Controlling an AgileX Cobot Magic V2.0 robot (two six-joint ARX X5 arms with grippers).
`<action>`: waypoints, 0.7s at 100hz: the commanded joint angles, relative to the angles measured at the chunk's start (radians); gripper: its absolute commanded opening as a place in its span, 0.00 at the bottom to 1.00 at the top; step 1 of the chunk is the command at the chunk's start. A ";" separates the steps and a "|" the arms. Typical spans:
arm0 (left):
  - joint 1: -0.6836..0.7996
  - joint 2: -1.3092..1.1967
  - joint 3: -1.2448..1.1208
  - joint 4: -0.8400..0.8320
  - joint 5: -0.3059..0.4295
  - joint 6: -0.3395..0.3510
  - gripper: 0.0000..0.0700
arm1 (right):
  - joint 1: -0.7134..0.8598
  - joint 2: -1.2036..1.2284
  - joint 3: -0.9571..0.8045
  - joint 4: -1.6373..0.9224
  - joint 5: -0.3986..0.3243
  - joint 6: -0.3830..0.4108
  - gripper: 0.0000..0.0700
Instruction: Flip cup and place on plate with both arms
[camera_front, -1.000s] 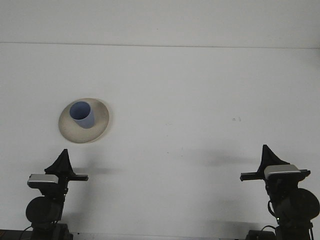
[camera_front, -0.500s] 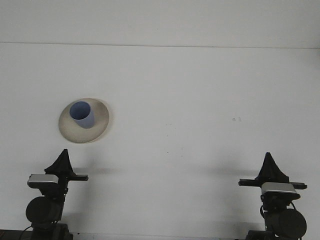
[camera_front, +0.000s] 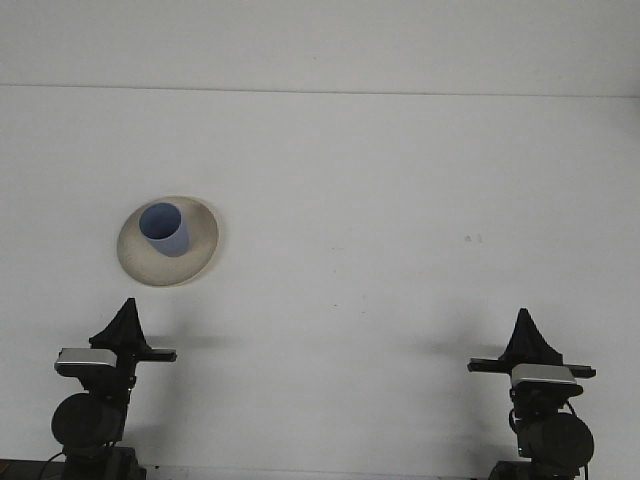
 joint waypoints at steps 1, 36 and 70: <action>0.000 -0.002 -0.020 0.010 0.004 -0.002 0.02 | 0.002 0.000 -0.016 0.026 0.003 0.019 0.00; 0.000 -0.002 -0.020 0.010 0.004 -0.002 0.02 | 0.002 0.000 -0.025 0.035 0.003 0.018 0.00; 0.000 -0.002 -0.020 0.010 0.004 -0.002 0.02 | 0.002 0.000 -0.025 0.034 0.003 0.018 0.00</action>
